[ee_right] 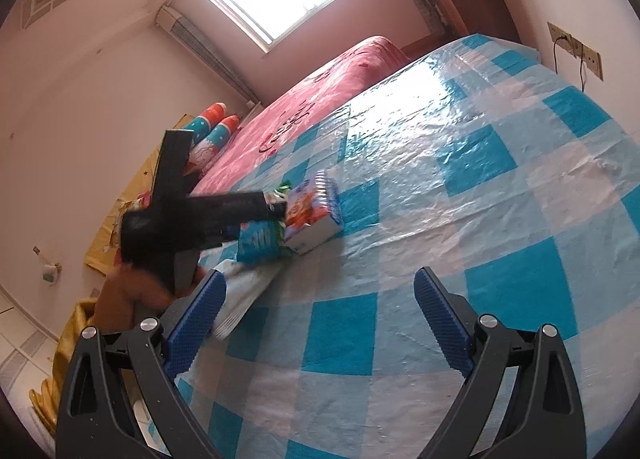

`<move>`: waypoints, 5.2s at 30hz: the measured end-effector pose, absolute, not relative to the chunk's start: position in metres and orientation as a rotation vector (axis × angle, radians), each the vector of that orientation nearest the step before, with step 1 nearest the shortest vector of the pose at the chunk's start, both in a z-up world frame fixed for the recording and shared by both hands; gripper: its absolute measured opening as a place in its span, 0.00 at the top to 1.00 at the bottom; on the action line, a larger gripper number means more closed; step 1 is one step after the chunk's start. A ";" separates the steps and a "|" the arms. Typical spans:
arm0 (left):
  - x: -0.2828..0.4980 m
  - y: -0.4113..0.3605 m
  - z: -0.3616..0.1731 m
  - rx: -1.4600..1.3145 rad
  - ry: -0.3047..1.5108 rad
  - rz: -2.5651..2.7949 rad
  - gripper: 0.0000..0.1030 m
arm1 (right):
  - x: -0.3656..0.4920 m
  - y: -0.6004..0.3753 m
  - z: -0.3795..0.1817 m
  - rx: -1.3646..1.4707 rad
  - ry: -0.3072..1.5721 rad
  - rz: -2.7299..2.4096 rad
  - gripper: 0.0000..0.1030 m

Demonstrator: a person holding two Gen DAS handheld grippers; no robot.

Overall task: Collect trash
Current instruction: 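Grasp the blue cartoon snack bag with the left gripper and lift it, then grasp the white wipes pack with the right gripper while the left gripper holds the snack bag, then carry both items over the orange bucket and open both grippers to drop them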

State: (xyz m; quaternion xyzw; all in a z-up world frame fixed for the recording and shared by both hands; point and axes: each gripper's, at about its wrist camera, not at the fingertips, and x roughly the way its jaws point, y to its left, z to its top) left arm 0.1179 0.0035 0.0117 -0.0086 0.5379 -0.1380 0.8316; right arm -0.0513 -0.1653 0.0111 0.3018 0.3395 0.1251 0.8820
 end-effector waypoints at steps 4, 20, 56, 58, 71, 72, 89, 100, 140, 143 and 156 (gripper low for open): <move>0.091 -0.012 0.013 -0.028 1.153 -0.394 0.57 | -0.052 -0.174 0.010 0.632 0.711 0.227 0.09; 0.050 0.050 0.049 -0.212 1.034 -0.419 0.59 | -0.042 -0.128 0.008 0.506 0.790 0.264 0.09; -0.032 0.232 0.018 -0.411 1.029 -0.255 0.59 | 0.046 0.020 -0.002 0.088 0.976 0.584 0.09; -0.035 0.235 0.015 -0.419 1.032 -0.258 0.59 | 0.046 0.024 -0.003 0.064 0.971 0.576 0.09; -0.052 0.242 0.004 -0.431 1.046 -0.271 0.59 | 0.031 0.043 -0.009 -0.057 0.926 0.532 0.19; -0.053 0.243 0.004 -0.434 1.045 -0.272 0.59 | 0.030 0.043 -0.010 -0.053 0.925 0.531 0.20; -0.079 0.242 0.000 -0.442 1.042 -0.328 0.59 | -0.016 0.032 -0.006 0.026 0.905 0.461 0.29; -0.096 0.248 0.003 -0.453 1.022 -0.361 0.59 | -0.044 0.021 0.005 0.126 0.890 0.450 0.29; -0.170 0.427 -0.023 -0.624 0.961 -0.021 0.59 | -0.071 0.233 0.033 0.179 1.056 0.976 0.29; -0.174 0.441 -0.031 -0.638 0.964 0.010 0.59 | -0.074 0.255 0.028 0.142 1.074 1.006 0.29; -0.190 0.486 -0.055 -0.604 0.978 0.229 0.34 | -0.072 0.307 -0.011 0.141 1.198 1.017 0.17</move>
